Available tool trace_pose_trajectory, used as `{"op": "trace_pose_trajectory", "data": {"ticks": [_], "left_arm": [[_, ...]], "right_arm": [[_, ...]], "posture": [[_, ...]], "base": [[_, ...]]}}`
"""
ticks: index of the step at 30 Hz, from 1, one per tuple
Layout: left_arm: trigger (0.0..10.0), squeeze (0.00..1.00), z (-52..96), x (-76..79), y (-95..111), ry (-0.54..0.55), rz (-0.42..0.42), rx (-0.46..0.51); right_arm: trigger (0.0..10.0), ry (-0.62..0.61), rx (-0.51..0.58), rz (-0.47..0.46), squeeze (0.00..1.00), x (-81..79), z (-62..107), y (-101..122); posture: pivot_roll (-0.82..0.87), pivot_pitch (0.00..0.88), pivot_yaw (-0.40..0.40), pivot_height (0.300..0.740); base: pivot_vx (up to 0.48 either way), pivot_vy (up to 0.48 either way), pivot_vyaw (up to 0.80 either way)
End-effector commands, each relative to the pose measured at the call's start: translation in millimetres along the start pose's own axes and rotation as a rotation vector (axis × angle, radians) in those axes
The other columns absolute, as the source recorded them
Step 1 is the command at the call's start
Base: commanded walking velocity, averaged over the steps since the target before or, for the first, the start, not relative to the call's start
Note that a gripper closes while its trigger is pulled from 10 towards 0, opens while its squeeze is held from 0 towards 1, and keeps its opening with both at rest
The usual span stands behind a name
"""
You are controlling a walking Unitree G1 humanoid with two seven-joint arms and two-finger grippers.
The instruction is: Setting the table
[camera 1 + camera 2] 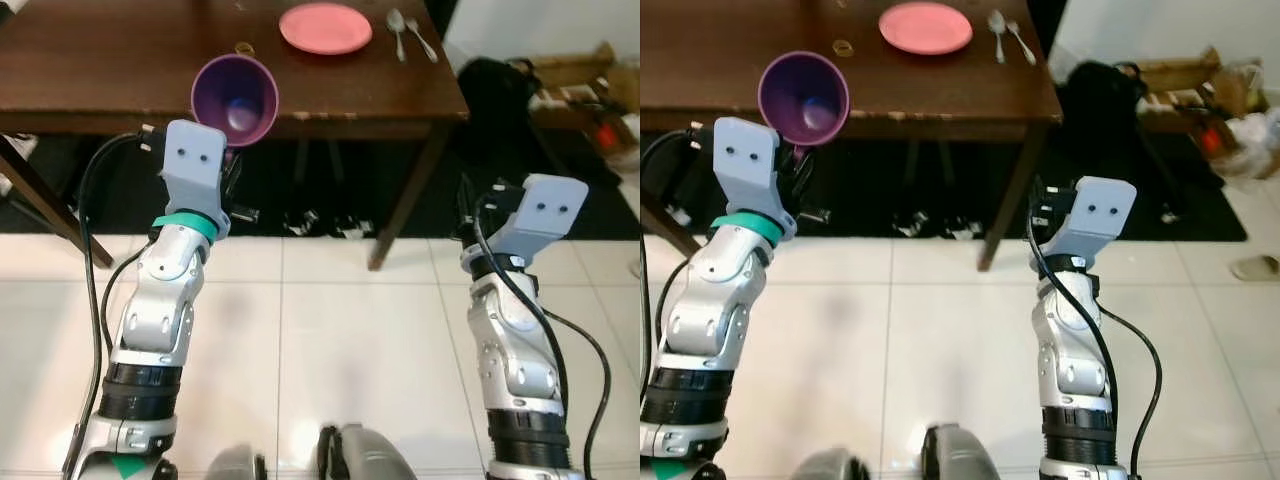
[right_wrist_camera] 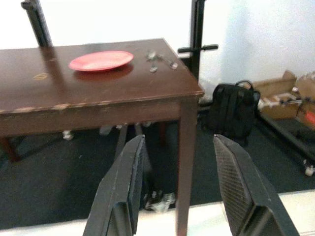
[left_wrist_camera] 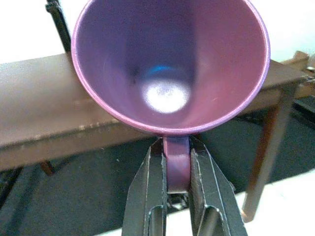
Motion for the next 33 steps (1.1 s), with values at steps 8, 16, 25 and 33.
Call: {"op": "trace_pose_trajectory", "data": {"ticks": [8, 16, 25, 33], "left_arm": [[10.0, 0.0, 0.2, -7.4, -3.2, 0.027, -0.004, -0.013], [10.0, 0.0, -1.1, -7.6, -4.2, 0.031, 0.008, -0.022], [10.0, 0.0, -1.7, -7.4, -4.6, 0.029, 0.006, -0.024], [10.0, 0.0, -1.3, -7.3, -5.2, 0.028, 0.003, -0.027]], "right_arm": [[10.0, 0.01, -0.005, -0.01, 0.0, -2.6, 1.8, -1.9], [10.0, 0.014, 0.001, -0.017, 0.0, -2.8, 1.2, -0.9], [10.0, 0.018, -0.001, -0.019, 0.0, -3.9, 0.8, -0.7], [10.0, 0.029, -0.008, -0.011, 0.0, -5.1, 0.8, -2.4]], "posture": [[0.03, 0.029, 0.031, 0.74], [0.03, 0.024, 0.031, 0.74], [0.03, 0.025, 0.032, 0.74], [0.03, 0.031, 0.034, 0.74]], "base": [[-0.109, 0.0, 0.0], [0.0, 0.0, 0.0], [0.0, 0.0, 0.0], [0.0, 0.0, 0.37]]}}
Point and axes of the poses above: a point about 5 cm out from each wrist's last joint towards the gripper, its own z axis pointing back from the gripper into the wrist, its own y axis along the axis of the wrist's last joint, x = y × z, the point moved 3 cm from there along -z, pointing out of the wrist towards the gripper, and after that the axes turned 6 degrees about z, right-handed, at the moved point
